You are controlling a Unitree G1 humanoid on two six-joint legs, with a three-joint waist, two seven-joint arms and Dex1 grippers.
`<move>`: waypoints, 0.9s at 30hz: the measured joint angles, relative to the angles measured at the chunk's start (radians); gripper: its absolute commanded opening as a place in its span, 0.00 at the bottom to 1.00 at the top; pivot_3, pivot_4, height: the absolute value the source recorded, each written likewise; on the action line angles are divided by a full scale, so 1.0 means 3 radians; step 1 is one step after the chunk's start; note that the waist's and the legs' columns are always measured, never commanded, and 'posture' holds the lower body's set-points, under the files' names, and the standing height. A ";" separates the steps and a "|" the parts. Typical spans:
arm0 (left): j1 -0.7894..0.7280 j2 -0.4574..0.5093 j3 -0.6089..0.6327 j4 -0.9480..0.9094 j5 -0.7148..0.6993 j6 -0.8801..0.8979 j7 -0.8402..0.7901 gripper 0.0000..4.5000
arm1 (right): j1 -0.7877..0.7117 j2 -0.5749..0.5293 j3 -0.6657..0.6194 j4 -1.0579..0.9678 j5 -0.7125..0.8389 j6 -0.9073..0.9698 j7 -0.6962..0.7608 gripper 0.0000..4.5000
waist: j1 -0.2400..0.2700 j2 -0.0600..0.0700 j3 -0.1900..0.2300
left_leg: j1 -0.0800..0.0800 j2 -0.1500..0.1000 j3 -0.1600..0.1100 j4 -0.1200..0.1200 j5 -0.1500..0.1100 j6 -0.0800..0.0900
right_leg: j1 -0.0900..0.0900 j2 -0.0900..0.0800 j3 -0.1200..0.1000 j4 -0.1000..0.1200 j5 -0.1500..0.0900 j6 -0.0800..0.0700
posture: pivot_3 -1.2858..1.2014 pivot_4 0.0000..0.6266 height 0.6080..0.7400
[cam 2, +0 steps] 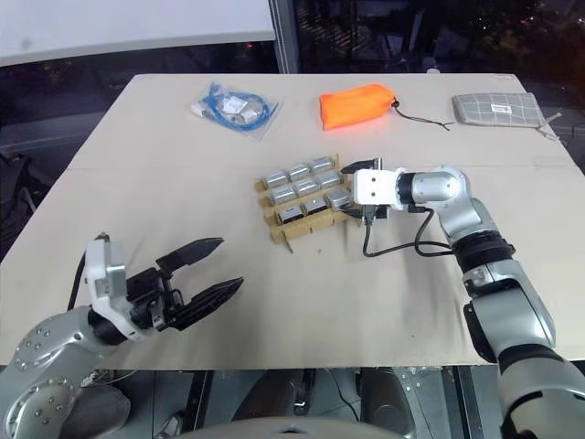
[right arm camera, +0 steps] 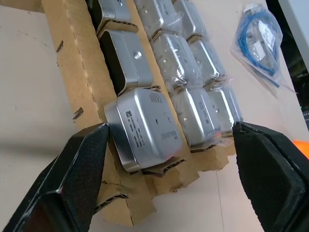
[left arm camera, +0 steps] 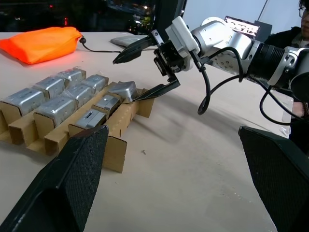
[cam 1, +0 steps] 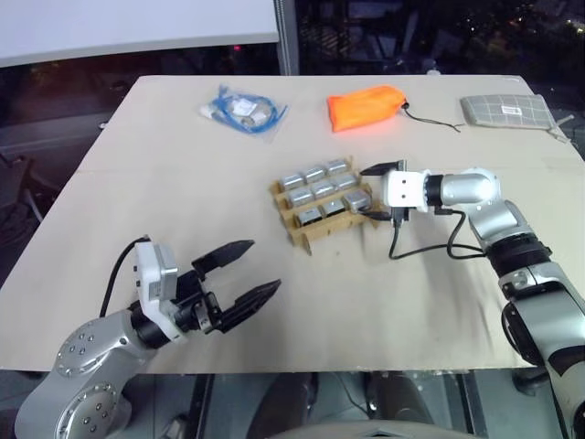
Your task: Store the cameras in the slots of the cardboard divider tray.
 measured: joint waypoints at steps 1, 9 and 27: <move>0.0007 0.0000 0.0000 0.0000 0.0000 -0.0004 -0.0002 1.00 | -0.0001 0.0000 0.0000 0.0002 0.0000 -0.0001 -0.0005 0.90 | 0.0000 0.0000 0.0000 | 0.0000 0.0000 0.0000 0.0000 0.0000 0.0000 | 0.0000 0.0000 0.0000 0.0000 0.0000 0.0000 | 0.52 0.24 1.00; 0.0007 0.0000 0.0000 0.0000 0.0001 -0.0019 -0.0009 1.00 | -0.0072 -0.0001 -0.0001 -0.0021 0.0004 0.0029 -0.0074 0.90 | 0.0000 0.0000 0.0000 | 0.0000 0.0000 0.0000 0.0000 0.0000 0.0000 | 0.0000 0.0000 0.0000 0.0000 0.0000 0.0000 | 0.52 0.24 1.00; -0.0024 0.0000 -0.0008 0.0000 0.0003 -0.0024 -0.0017 1.00 | -0.0158 -0.0001 -0.0002 -0.0072 0.0012 0.0089 -0.0221 0.90 | 0.0001 0.0000 0.0000 | -0.0001 0.0000 0.0000 0.0000 0.0000 0.0000 | 0.0000 0.0000 0.0000 -0.0001 0.0000 0.0000 | 0.52 0.24 1.00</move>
